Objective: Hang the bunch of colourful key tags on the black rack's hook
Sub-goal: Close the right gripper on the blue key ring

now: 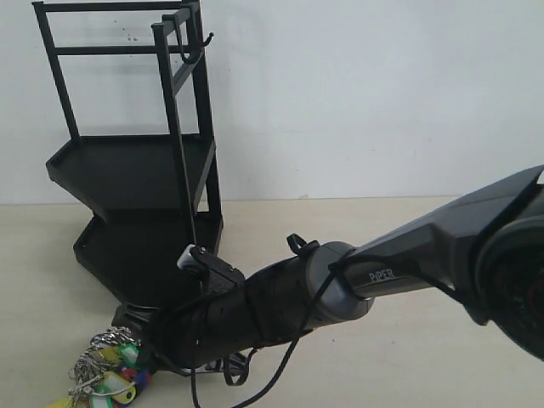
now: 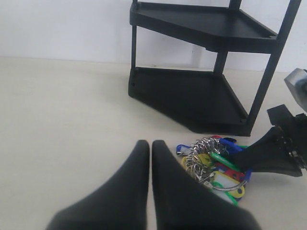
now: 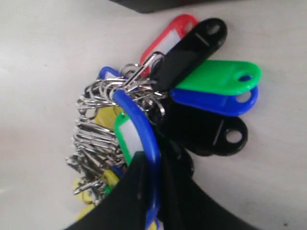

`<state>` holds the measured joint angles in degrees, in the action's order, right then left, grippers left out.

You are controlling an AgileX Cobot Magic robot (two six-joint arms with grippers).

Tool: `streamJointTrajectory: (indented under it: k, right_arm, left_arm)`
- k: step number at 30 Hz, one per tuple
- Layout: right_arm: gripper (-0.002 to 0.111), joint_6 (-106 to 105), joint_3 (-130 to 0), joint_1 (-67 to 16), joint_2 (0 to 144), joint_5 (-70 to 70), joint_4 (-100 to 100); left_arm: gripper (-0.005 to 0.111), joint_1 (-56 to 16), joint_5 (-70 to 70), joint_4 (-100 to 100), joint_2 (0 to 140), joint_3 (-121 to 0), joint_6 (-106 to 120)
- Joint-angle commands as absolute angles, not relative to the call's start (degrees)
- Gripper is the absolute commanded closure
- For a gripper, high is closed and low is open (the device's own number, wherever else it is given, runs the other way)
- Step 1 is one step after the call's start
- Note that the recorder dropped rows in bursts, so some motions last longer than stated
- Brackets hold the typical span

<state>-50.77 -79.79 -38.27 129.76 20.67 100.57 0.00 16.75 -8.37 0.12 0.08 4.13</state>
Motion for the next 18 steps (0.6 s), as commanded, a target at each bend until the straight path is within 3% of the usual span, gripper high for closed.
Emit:
streamJointTrajectory:
  k: [1, 18]
  right_arm:
    - [0.108, -52.15, -79.52, -38.48, 126.75, 23.90, 99.95]
    - [0.108, -52.30, -77.68, -38.48, 117.04, 26.35, 95.17]
  left_arm:
    - [0.102, -0.04, 16.29, -8.09, 0.00, 0.00, 4.33]
    - [0.102, -0.04, 16.29, -8.09, 0.00, 0.00, 4.33]
